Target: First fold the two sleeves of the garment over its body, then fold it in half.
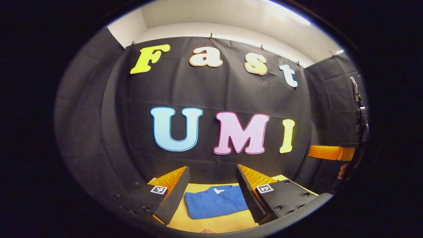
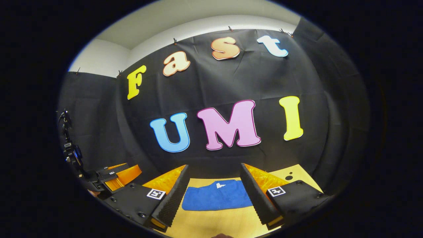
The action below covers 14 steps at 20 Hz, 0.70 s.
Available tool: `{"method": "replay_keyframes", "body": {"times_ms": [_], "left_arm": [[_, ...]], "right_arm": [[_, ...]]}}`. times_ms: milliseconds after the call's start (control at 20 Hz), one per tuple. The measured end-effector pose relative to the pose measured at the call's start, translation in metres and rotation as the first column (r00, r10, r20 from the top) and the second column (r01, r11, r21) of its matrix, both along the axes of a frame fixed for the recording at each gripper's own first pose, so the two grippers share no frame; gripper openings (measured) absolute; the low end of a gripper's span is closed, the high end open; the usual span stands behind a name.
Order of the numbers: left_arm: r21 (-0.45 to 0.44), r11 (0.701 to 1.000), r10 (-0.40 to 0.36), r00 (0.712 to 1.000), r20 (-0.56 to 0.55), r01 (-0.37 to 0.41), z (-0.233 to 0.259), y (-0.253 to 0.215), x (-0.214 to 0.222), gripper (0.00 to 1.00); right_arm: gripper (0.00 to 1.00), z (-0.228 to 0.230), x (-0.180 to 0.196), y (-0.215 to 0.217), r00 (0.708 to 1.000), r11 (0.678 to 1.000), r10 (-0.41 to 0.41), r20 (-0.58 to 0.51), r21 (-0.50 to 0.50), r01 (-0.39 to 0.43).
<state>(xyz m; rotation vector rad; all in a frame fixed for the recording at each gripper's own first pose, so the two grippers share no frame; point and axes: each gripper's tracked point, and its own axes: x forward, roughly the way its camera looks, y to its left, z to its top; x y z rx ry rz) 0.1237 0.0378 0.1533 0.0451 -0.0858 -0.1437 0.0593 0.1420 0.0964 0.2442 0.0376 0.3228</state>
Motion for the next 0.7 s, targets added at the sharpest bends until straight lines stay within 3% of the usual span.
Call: {"method": "replay_keyframes", "body": {"times_ms": [150,200,250,300,350,400,450,600,650,700], "left_arm": [[-0.025,1.000,0.010,1.000,-0.020,-0.010,-0.013,0.006,-0.028,0.80],[-0.029,1.000,0.004,1.000,-0.023,-0.004,-0.015,0.004,-0.037,0.80],[-0.029,1.000,0.008,1.000,-0.022,-0.009,-0.016,0.003,-0.044,0.80],[-0.020,1.000,0.014,1.000,-0.011,-0.014,-0.016,0.006,-0.049,0.80],[-0.003,1.000,0.017,1.000,-0.010,-0.017,-0.016,0.005,-0.056,0.81],[0.006,1.000,0.023,1.000,-0.008,-0.023,-0.019,0.004,-0.062,0.80],[0.003,1.000,0.021,1.000,-0.004,-0.021,-0.018,0.003,-0.070,0.80],[-0.029,1.000,0.004,1.000,0.010,-0.003,-0.021,-0.007,-0.091,0.80],[-0.036,0.999,0.006,1.000,0.005,-0.006,-0.023,-0.006,-0.095,0.80],[-0.039,0.999,0.009,1.000,0.003,-0.008,-0.023,-0.005,-0.097,0.80]], "right_arm": [[0.96,0.008,-0.035,-0.005,0.999,0.997,-0.024,0.040,-0.074,0.027],[0.88,0.008,-0.045,-0.007,0.998,0.995,-0.029,0.055,-0.092,0.034],[0.88,0.013,-0.055,-0.007,0.996,0.993,-0.032,0.081,-0.114,0.042],[1.00,0.017,-0.060,-0.009,0.993,0.989,-0.041,0.110,-0.138,0.056],[0.88,0.016,-0.064,-0.011,0.992,0.984,-0.049,0.119,-0.163,0.068],[0.96,0.016,-0.066,-0.010,0.991,0.980,-0.055,0.119,-0.182,0.076],[0.89,0.014,-0.069,-0.010,0.992,0.979,-0.059,0.111,-0.190,0.080],[0.89,0.010,-0.080,-0.007,0.995,0.982,-0.052,0.087,-0.177,0.067],[0.96,0.010,-0.081,-0.006,0.995,0.983,-0.049,0.082,-0.170,0.063],[0.96,0.009,-0.082,-0.006,0.996,0.984,-0.046,0.076,-0.166,0.058]]}}
